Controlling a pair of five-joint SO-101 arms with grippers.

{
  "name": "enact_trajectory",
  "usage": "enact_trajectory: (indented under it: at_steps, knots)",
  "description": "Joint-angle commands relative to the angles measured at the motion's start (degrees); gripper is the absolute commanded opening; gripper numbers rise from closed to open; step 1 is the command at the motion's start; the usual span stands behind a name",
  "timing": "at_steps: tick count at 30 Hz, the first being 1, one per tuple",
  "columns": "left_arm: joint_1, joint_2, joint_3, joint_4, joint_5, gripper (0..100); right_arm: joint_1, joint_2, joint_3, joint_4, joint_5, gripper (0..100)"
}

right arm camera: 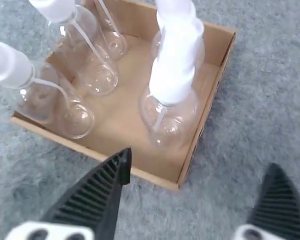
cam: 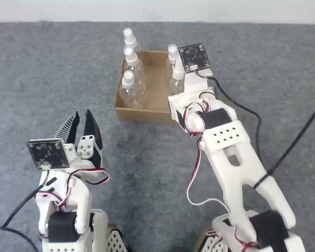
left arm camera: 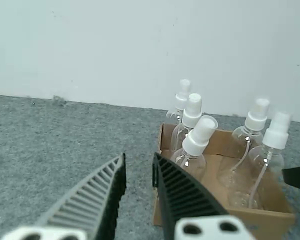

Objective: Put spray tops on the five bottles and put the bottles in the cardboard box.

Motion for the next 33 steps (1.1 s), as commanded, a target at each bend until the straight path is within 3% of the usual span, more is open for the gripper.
enact_trajectory:
  at_steps: [1, 4, 15, 33]
  knots:
    - [-0.2, -0.8, -1.1, -2.1, -0.4, 8, -0.3, -5.3, -0.4, 1.6, -0.4, 20.3]
    - [-0.2, -0.8, -1.1, -2.1, -0.4, 8, -0.3, -7.3, -0.4, 3.2, -0.3, 13.7]
    - [-0.2, -0.8, -1.0, -2.1, -0.2, 8, -0.4, -15.7, 0.5, 6.1, -0.3, 4.0]
    - [-0.2, -0.8, -1.0, -2.1, -0.2, 8, -2.9, -39.3, 9.1, 5.8, -0.3, 3.5]
